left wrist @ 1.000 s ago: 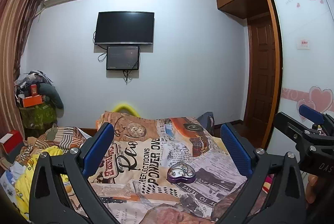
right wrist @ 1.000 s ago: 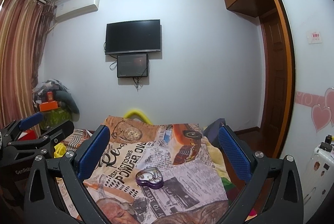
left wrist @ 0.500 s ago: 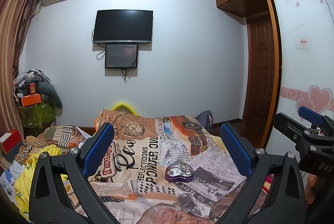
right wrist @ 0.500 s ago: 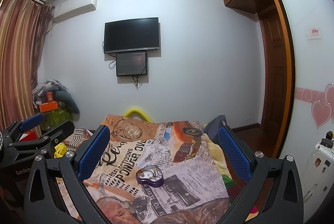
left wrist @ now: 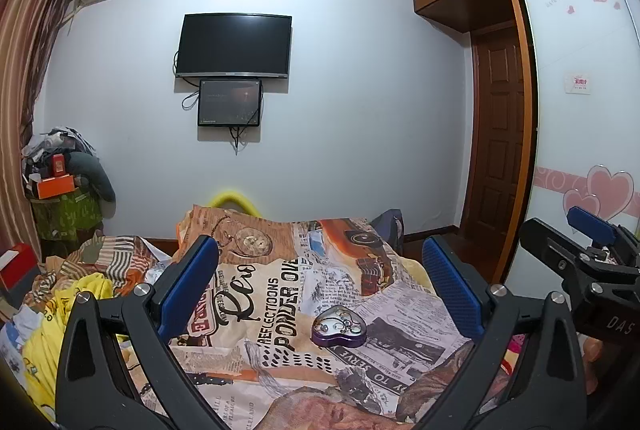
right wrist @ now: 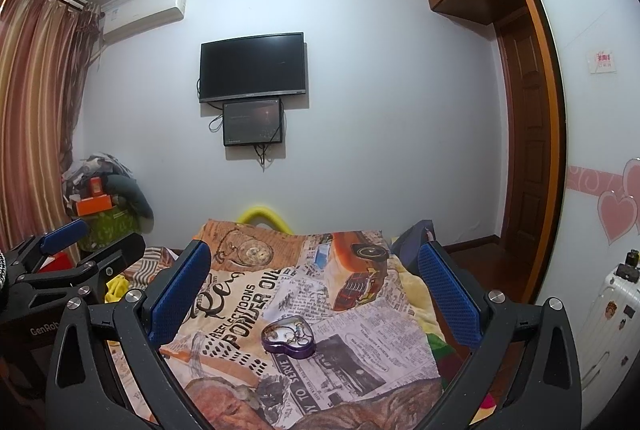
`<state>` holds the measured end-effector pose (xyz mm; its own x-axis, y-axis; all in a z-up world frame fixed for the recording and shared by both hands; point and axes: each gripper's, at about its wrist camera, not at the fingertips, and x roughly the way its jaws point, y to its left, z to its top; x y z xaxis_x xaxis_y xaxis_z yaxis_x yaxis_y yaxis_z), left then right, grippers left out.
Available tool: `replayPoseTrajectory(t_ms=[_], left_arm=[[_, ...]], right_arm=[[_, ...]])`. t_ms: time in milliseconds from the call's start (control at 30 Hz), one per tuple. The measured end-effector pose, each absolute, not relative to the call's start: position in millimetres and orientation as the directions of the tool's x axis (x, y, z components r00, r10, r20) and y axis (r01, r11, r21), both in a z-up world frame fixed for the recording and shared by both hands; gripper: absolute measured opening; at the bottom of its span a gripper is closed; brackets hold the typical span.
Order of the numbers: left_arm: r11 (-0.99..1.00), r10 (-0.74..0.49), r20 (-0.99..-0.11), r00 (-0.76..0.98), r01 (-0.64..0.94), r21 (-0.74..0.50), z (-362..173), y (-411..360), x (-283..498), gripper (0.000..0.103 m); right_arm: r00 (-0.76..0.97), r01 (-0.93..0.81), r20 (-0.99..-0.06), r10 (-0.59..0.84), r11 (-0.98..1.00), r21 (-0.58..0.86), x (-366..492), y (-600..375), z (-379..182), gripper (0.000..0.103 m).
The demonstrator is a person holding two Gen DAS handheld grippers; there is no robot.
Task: Organize jewelry
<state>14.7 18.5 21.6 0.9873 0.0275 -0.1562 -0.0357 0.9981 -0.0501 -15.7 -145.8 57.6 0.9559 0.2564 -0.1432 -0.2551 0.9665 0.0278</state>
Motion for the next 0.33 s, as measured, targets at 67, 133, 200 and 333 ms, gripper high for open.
replayPoseTrajectory(t_ms=[67,133,200,333], left_arm=[[0.998,0.027,-0.158,0.987,-0.035,-0.05,21.3,18.3,16.1,0.102],[0.998,0.025,-0.16,0.987,-0.033,-0.049,20.4,17.5,16.9,0.102],[0.998,0.022,-0.16,0.987,-0.03,-0.048,20.1,16.8,18.1,0.102],[0.998,0.02,-0.166,0.986,-0.029,-0.052,19.0,17.2,19.8,0.102]], right_arm=[[0.955,-0.256,-0.147,0.258,0.966,0.032,-14.8,-145.9,57.5,0.103],[0.954,-0.256,-0.151,0.259,0.966,0.034,-14.6,-145.6,57.5,0.103],[0.954,-0.256,-0.153,0.258,0.966,0.036,-13.7,-146.3,56.5,0.103],[0.953,-0.257,-0.158,0.26,0.965,0.045,-11.8,-147.5,55.6,0.103]])
